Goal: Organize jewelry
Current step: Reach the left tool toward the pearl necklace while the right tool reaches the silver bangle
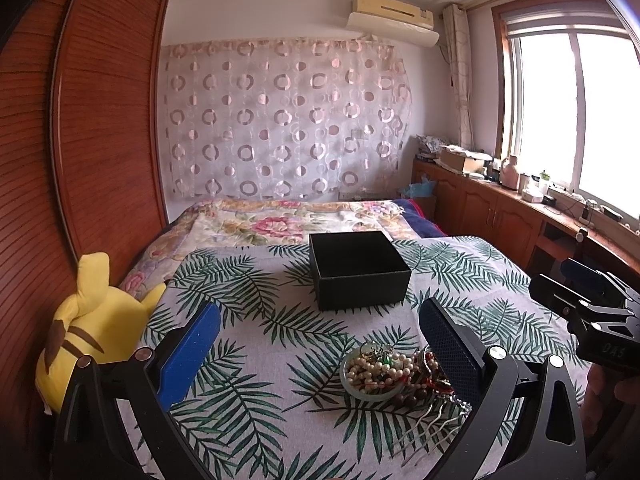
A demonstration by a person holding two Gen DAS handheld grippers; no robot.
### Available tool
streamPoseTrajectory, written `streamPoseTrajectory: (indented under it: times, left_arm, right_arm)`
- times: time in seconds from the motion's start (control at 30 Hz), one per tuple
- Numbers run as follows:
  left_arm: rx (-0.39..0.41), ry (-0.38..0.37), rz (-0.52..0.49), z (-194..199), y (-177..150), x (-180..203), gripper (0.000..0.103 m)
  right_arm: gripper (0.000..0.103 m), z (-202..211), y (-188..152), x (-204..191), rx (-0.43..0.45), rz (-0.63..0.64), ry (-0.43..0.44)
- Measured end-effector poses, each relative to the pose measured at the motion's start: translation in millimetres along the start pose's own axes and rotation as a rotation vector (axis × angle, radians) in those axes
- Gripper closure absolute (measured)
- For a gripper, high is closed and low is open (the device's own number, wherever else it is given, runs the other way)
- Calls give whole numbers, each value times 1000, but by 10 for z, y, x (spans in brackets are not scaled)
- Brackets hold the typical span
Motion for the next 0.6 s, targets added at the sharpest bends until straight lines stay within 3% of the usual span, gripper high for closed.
streamPoseTrajectory:
  times: [0.23, 0.37, 0.6]
  left_arm:
    - [-58, -13, 18, -148, -211, -117, 6]
    - [-87, -25, 30, -211, -296, -153, 6]
    - [-134, -40, 37, -338, -425, -194, 6]
  right_arm:
    - [2, -72, -153, -82, -35, 36, 31]
    - [8, -125, -236, -44, -65, 57, 46]
    - [12, -285, -417, -107, -142, 90, 128]
Point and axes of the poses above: each gripper's, at about its wrist camera, not at the fingertips, and z roughly against the way its jaws point, x to its right, y to its top, the point moved 3 cm from there along -z, roughly the way its jaws point, and after that the axes turned 14 degrees about -y, right-handed, at the moved point
